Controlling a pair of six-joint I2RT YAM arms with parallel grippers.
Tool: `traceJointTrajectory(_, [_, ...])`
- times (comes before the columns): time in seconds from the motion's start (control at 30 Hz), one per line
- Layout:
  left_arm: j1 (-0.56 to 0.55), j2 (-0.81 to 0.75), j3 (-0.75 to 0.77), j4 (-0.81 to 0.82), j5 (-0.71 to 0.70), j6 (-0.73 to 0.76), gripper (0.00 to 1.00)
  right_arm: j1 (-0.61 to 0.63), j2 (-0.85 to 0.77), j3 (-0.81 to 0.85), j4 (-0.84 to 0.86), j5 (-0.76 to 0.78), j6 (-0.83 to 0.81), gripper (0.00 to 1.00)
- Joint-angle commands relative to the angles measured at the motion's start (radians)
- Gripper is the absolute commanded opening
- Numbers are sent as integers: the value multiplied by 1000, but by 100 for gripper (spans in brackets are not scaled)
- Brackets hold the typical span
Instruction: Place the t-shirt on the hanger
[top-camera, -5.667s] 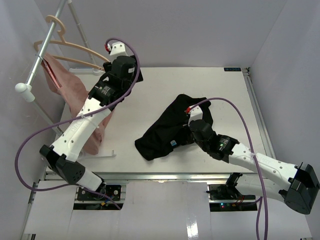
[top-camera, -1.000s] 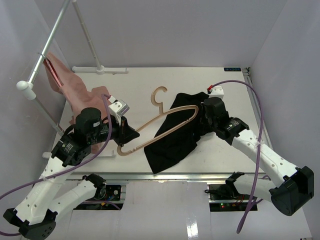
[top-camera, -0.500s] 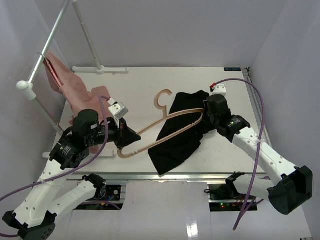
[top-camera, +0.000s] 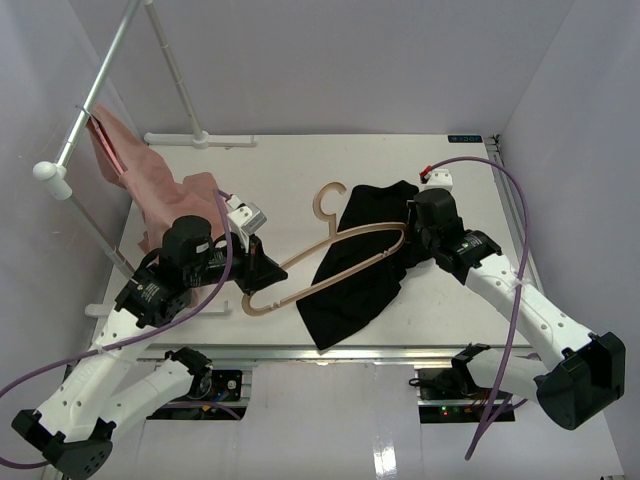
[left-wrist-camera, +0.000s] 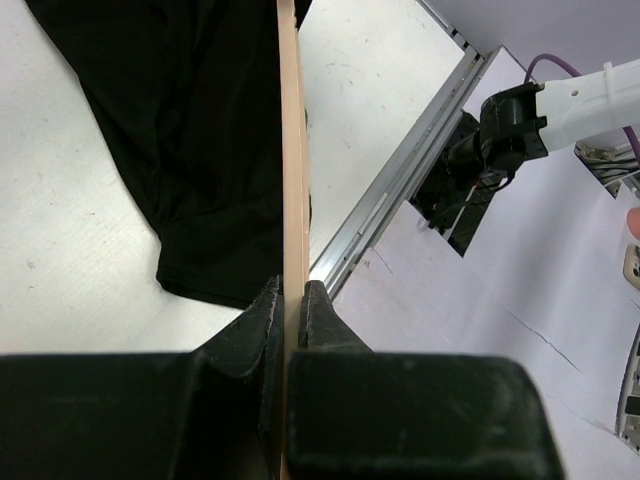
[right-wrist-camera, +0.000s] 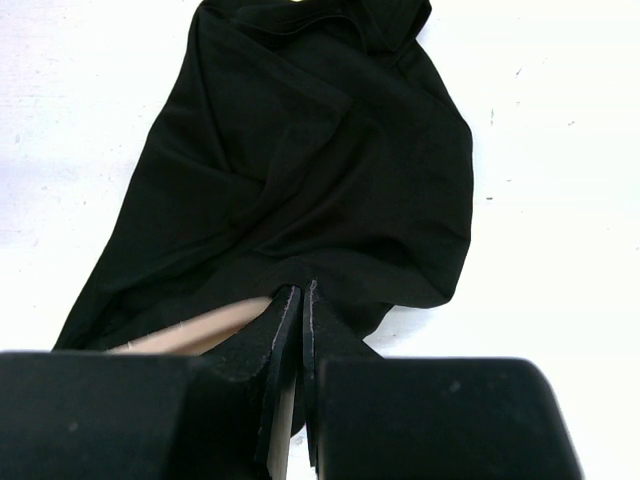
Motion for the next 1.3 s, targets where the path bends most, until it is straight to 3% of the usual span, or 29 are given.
traceJointTrajectory(0.0, [1, 4, 9, 58, -26, -2, 0, -4, -51, 31, 10, -46, -28, 8])
traceJointTrajectory(0.63, [0, 89, 40, 173, 54, 30, 0, -2, -100, 119, -29, -217, -73, 8])
traceJointTrajectory(0.97, [-2, 196, 68, 387, 204, -21, 0, -2, -82, 281, -77, -299, -96, 8])
traceJointTrajectory(1.27, [-15, 187, -137, 755, 200, -113, 0, 0, -91, 319, -77, -465, -90, 8])
